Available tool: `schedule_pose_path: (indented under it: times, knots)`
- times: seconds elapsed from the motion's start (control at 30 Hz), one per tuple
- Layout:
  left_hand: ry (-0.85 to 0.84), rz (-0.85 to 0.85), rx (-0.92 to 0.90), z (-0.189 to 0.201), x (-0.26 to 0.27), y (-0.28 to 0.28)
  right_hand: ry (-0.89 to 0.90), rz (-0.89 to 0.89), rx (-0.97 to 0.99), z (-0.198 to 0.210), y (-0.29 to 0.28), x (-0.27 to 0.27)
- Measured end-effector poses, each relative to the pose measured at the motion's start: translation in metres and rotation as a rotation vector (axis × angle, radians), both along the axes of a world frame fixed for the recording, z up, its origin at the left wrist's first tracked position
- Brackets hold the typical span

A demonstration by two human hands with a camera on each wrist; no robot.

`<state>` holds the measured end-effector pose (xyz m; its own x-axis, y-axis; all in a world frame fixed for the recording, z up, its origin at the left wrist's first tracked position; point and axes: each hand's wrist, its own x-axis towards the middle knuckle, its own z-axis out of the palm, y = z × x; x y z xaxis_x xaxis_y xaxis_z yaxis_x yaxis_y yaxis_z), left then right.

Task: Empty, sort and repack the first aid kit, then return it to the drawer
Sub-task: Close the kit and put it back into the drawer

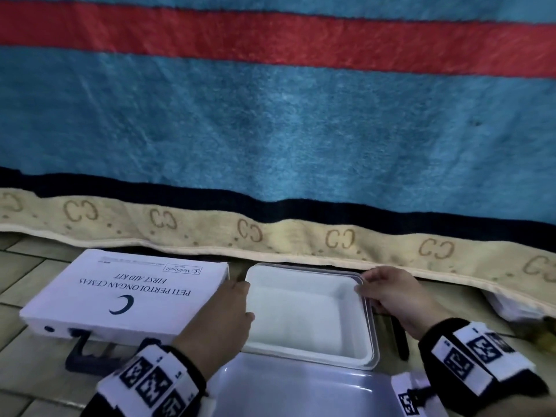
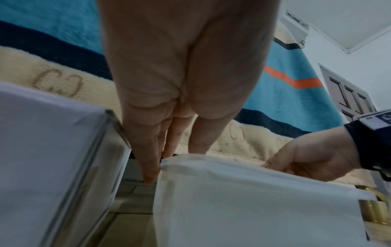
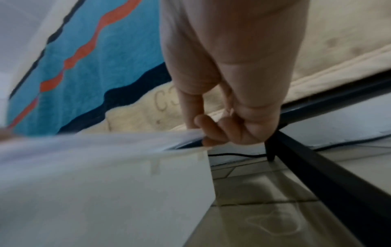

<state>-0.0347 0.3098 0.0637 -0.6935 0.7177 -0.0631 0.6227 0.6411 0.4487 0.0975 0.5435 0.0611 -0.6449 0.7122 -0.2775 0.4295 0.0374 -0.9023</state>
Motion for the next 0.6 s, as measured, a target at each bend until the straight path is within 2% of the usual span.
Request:
schedule_pose_path:
  times: [0.1,0.17,0.37,0.6]
  knots:
    - [-0.035,0.005,0.011,0.001,-0.001,0.001,-0.046,-0.030,0.242,-0.004,-0.003,-0.007]
    - [-0.024,0.007,-0.013,0.002,-0.003,0.003,-0.076,-0.009,0.320,-0.007,-0.002,-0.009]
    - [0.009,-0.033,-0.169,0.007,-0.005,0.006,-0.119,0.050,0.355,-0.011,0.003,-0.012]
    - [0.190,-0.051,-0.414,0.005,-0.007,0.013,-0.220,0.027,0.468,-0.007,0.001,-0.017]
